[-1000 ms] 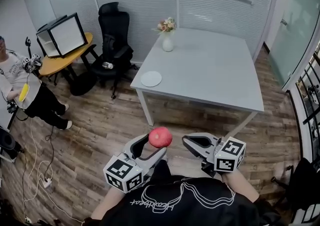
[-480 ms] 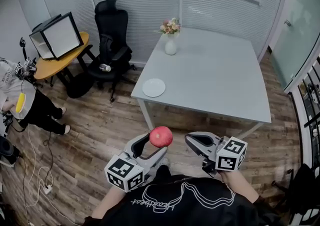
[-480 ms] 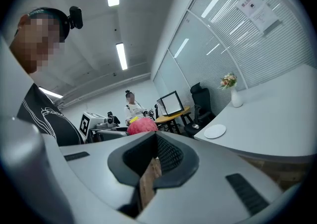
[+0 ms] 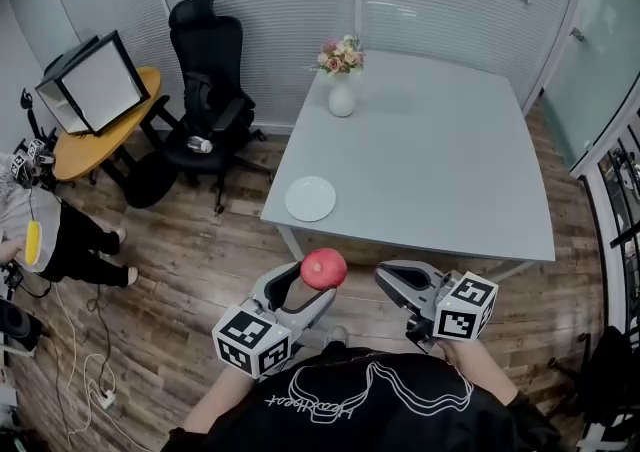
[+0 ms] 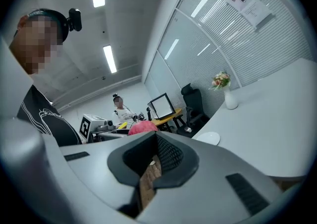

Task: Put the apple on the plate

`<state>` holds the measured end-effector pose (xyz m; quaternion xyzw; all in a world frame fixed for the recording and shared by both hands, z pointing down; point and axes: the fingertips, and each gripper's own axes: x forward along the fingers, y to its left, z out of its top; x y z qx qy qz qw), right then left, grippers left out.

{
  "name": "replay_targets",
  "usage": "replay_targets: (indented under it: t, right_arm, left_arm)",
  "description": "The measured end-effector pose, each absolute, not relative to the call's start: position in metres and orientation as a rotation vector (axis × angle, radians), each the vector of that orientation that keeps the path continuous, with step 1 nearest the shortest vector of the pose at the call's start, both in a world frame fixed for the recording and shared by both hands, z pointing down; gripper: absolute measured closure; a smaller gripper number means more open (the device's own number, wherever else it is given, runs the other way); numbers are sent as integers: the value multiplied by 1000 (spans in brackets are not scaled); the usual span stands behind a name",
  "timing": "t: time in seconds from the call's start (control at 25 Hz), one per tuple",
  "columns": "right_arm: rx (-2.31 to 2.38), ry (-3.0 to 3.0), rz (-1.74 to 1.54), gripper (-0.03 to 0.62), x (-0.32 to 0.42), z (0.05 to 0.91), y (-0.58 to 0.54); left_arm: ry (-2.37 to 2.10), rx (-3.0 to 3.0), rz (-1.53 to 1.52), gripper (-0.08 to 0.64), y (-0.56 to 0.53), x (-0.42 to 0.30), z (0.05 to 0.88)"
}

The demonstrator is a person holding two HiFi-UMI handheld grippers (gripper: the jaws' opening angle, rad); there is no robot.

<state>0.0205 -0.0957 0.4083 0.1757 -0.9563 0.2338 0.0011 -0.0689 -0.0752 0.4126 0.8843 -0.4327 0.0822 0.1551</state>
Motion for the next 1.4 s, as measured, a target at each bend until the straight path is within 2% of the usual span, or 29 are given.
replay_targets:
  t: [0.88, 1.4]
  right_arm:
    - [747, -2921, 816, 583, -14, 435, -212]
    - [855, -2860, 864, 583, -2, 453, -237]
  left_arm:
    - [-1202, 2580, 411, 261, -230, -132, 458]
    - [-1275, 2514, 526, 261, -296, -154, 530]
